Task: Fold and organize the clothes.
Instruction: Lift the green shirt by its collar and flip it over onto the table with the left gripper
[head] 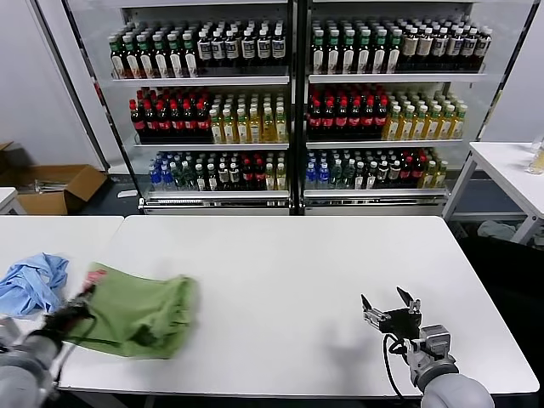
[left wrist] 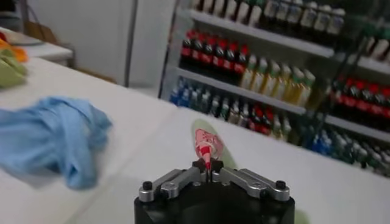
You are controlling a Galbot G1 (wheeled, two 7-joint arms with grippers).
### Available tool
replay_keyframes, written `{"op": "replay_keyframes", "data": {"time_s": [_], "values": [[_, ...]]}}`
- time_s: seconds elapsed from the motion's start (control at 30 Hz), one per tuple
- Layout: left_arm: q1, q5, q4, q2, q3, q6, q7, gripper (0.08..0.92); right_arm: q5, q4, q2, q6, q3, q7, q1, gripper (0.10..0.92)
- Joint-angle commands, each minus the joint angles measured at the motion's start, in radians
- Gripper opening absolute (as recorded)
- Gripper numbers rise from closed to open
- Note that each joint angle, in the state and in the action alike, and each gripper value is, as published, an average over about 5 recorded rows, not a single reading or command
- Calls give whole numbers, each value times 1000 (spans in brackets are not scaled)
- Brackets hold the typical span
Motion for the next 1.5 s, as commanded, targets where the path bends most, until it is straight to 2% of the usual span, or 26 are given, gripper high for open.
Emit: {"op": "replay_keyframes", "data": {"time_s": [0.03,0.17,0.23,0.3,0.47,0.63,0.77,0.87,1.0,1.17,1.33,1.5], "values": [[-102,-148,-148,42,167,33,-71,97,0,2,2,-1,11,1,-3,823],[-162,75,-201,-134,517,32,-59,97,0,4,4,-3,34,3,-26,822],[-185,176,-206,-231,636,32,-50,97,-1,3,4,-4,42,3,-33,823],[-209,231,-195,-296,712,32,-49,97,-2,4,5,-6,47,4,-37,823],[-240,297,-165,-391,779,30,-42,97,-7,7,14,-10,48,5,-39,823],[-259,291,-162,-386,728,28,-41,97,-8,7,12,-12,49,5,-38,823],[-278,289,-147,-355,660,25,-43,97,-9,7,15,-12,46,5,-37,823],[-295,291,-148,-302,585,29,-43,97,-9,9,14,-12,46,4,-37,822],[-288,315,-158,-163,440,32,-21,97,-8,11,11,-11,49,4,-36,823],[-198,366,-145,32,201,34,52,97,-8,8,12,-9,48,2,-33,823],[-62,386,-117,174,-46,35,123,97,-7,1,11,-8,38,1,-21,823],[47,521,-92,308,-190,35,206,97,-5,-5,9,-5,28,0,-6,823]]}}
